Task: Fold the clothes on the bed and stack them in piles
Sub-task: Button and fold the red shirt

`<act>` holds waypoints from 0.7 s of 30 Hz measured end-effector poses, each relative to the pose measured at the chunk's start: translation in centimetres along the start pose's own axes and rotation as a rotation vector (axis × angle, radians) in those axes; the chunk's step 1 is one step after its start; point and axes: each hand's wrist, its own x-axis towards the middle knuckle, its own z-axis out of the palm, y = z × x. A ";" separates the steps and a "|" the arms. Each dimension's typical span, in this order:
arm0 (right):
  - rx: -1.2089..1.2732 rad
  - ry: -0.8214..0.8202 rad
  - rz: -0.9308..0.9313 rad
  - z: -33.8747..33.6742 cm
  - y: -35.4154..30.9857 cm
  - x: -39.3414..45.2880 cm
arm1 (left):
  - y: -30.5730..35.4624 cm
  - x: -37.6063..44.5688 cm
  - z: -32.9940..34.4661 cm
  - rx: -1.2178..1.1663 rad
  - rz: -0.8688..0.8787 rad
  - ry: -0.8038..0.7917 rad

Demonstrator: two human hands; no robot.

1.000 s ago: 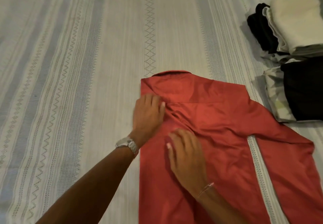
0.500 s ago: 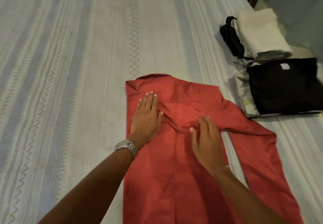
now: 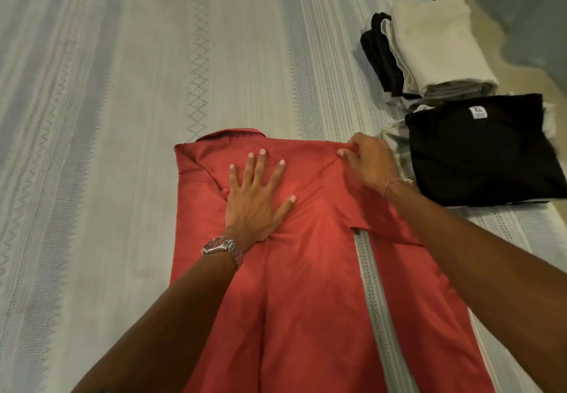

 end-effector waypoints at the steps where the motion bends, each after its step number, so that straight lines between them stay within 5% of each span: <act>1: -0.055 0.039 -0.032 -0.1 0.3 0.2 | 0.1 0.1 0.2 -0.002 -0.017 0.003; 7: -0.295 0.352 -0.153 1.7 0.5 -2.0 | 0.5 0.4 0.2 0.011 -0.030 -0.014; 12: -0.130 0.481 -0.248 2.9 0.7 -9.9 | 3.6 -0.5 -1.5 -0.057 0.066 0.101; 16: 0.166 0.342 -0.170 4.5 2.5 -19.3 | 8.7 -3.4 -3.0 -0.193 0.460 0.221; 21: 0.234 -0.024 0.228 4.7 3.7 -30.4 | 12.5 -8.7 -3.5 -0.246 0.688 -0.077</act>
